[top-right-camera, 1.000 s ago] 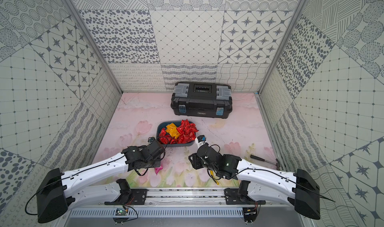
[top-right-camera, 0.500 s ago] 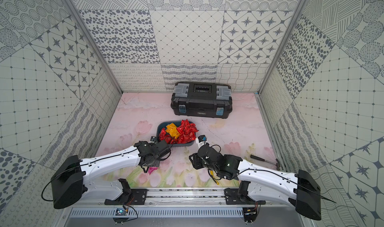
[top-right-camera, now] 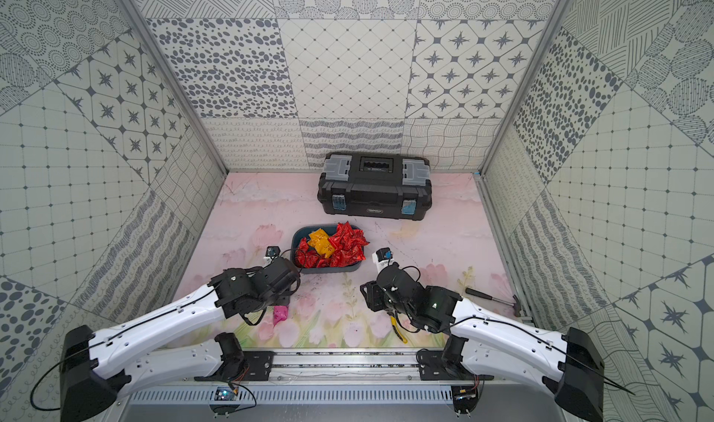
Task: Take the tea bags out of the storage box
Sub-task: Place the tea bag at the center of the board, then pick up the tea bag from the storage box.
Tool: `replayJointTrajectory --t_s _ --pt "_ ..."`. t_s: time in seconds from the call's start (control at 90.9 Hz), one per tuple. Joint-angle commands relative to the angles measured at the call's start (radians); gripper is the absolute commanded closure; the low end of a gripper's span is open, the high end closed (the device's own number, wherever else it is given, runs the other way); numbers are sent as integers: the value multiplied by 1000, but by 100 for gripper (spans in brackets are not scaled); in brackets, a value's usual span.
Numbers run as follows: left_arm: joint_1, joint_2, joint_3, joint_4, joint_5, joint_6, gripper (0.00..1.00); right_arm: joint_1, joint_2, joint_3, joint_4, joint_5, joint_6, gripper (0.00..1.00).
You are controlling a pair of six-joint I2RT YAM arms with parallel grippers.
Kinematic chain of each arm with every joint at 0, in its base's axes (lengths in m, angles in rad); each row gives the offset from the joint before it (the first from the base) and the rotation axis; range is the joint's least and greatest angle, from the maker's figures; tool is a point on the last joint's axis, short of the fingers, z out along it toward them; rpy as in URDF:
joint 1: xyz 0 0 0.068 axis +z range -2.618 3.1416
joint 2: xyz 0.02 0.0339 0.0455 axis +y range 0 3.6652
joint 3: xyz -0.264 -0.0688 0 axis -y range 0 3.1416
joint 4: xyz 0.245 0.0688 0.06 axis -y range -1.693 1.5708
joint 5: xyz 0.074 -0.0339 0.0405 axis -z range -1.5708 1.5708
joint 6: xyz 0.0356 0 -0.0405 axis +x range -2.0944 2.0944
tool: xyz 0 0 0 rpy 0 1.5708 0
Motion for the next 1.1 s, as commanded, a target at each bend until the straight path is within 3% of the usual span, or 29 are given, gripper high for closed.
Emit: replayJointTrajectory --t_s 0.0,0.286,0.616,0.781,0.924,1.089 --pt "-1 -140 -17 38 47 -98 48 -5 -7 35 2 -19 -31 51" --pt "-2 -204 -4 106 78 -175 48 -31 11 89 1 -30 -95 50" --pt "-2 -75 44 351 171 -274 49 -174 79 159 2 -170 -189 48" --pt "17 101 146 365 185 -104 46 -243 111 194 1 -253 -244 48" --pt "102 243 193 391 366 117 44 -284 115 188 10 -289 -280 47" --pt "172 362 245 371 442 271 31 -317 122 172 18 -323 -294 47"
